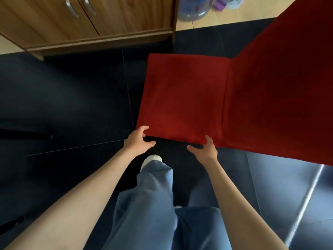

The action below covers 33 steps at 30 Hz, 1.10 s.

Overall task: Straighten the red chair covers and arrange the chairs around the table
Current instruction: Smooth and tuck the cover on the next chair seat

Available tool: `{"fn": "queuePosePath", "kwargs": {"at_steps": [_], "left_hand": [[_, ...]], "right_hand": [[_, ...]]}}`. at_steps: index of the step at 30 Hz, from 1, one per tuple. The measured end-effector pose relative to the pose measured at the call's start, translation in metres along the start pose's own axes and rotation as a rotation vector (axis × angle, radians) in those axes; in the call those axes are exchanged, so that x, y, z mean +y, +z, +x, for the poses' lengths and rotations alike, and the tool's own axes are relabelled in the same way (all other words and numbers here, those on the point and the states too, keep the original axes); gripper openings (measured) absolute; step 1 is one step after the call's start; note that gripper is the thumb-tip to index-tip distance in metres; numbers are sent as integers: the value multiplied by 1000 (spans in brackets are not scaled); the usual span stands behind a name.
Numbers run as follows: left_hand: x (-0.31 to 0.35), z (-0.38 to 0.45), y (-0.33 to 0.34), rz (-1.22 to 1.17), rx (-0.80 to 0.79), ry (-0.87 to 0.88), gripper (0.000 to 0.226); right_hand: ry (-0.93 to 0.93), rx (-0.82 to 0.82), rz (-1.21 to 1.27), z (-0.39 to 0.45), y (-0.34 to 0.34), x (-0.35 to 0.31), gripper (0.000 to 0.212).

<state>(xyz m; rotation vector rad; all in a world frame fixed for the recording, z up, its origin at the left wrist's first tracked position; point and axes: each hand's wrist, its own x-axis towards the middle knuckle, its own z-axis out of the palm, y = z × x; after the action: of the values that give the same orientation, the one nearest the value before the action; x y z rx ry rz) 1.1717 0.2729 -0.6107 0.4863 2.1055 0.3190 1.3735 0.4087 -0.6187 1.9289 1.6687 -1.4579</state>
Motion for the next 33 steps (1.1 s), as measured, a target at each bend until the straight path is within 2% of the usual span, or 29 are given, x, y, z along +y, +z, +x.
{"fn": "queuePosePath", "kwargs": {"at_steps": [6,12,15,19,22,27,33], "left_hand": [[-35,55,63,-88,54,-39,71],[-64,90,93,-208,144,-47,73],[-71,103,108,-241,197,-62,77],[-61,116,133,-303,309,-55,93],[-46,126,151,-414,405,-80,105],[-32,143,170,-596,417,-150,121],[-28,155,178,-578,439,-195,119]], "right_hand": [[-31,65,-30,63,28,47,100],[-85,185,-34,92,35,74,96],[-53,237,31,103,42,76,104],[62,217,165,118,56,74,121],[121,290,271,135,64,71,127],[146,322,403,151,80,69,129],[136,403,533,154,89,62,133]]}}
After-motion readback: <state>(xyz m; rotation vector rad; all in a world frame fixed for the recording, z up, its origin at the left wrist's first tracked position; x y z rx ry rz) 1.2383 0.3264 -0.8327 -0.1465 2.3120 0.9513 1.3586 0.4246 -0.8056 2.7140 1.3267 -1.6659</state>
